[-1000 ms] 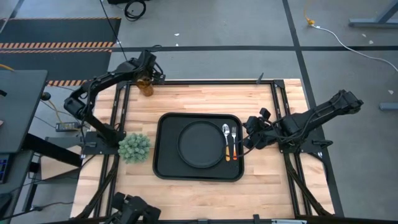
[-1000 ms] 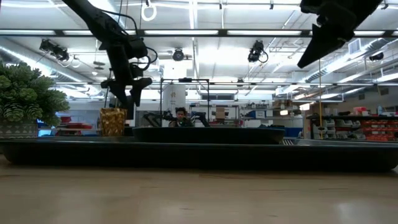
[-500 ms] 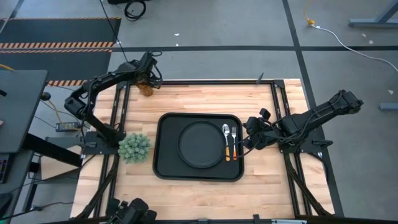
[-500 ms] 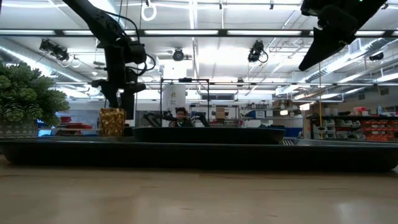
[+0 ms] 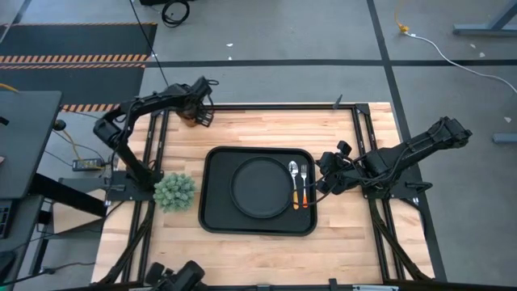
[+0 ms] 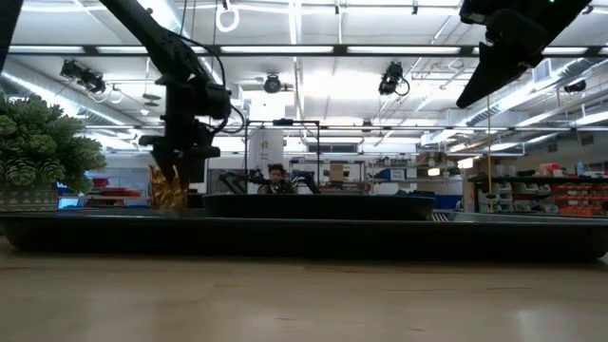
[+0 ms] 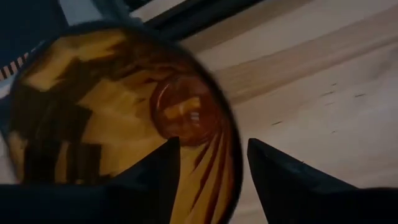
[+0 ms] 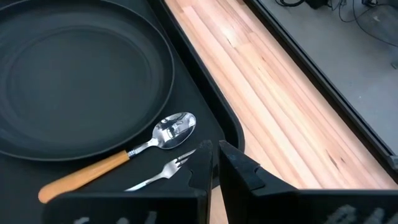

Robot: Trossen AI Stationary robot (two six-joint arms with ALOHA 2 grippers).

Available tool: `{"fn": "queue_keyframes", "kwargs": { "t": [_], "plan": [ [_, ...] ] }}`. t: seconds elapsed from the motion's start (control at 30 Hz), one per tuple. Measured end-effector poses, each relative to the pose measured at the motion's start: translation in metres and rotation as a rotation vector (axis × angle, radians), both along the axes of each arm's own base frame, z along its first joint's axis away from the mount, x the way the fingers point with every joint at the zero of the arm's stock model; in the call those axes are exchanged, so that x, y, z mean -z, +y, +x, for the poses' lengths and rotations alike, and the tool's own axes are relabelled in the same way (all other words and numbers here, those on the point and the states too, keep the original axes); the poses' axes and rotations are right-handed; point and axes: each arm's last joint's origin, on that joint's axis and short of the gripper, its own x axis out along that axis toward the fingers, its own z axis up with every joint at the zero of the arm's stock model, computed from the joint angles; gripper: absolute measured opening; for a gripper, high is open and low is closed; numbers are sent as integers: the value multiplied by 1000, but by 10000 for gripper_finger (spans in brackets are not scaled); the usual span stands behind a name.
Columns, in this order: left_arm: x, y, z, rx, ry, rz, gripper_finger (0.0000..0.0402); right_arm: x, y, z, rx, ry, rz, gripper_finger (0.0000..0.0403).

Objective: Pick and place plate/cup/fork/spoon on tray
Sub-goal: Put the orange cup on the black serving tray to the top left of the black plate

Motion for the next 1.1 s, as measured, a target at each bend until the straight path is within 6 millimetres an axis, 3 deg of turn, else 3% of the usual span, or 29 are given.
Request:
{"fn": "queue_keyframes", "kwargs": {
  "t": [0.2,0.47,0.63,0.93,1.1],
  "plan": [
    [10,-2,8,66,34,-28,177,0,0,0,-2,5,3,32],
    [6,-25,31,200,43,-18,18,1,1,0,-20,15,48,32],
    [-8,-54,49,312,12,14,19,0,2,1,-14,-5,59,32],
    [-53,-133,69,557,-110,90,17,-2,3,6,-18,-59,78,32],
    [-64,-175,71,751,-214,-48,19,-5,5,9,-19,-100,93,32]
  ]
}}
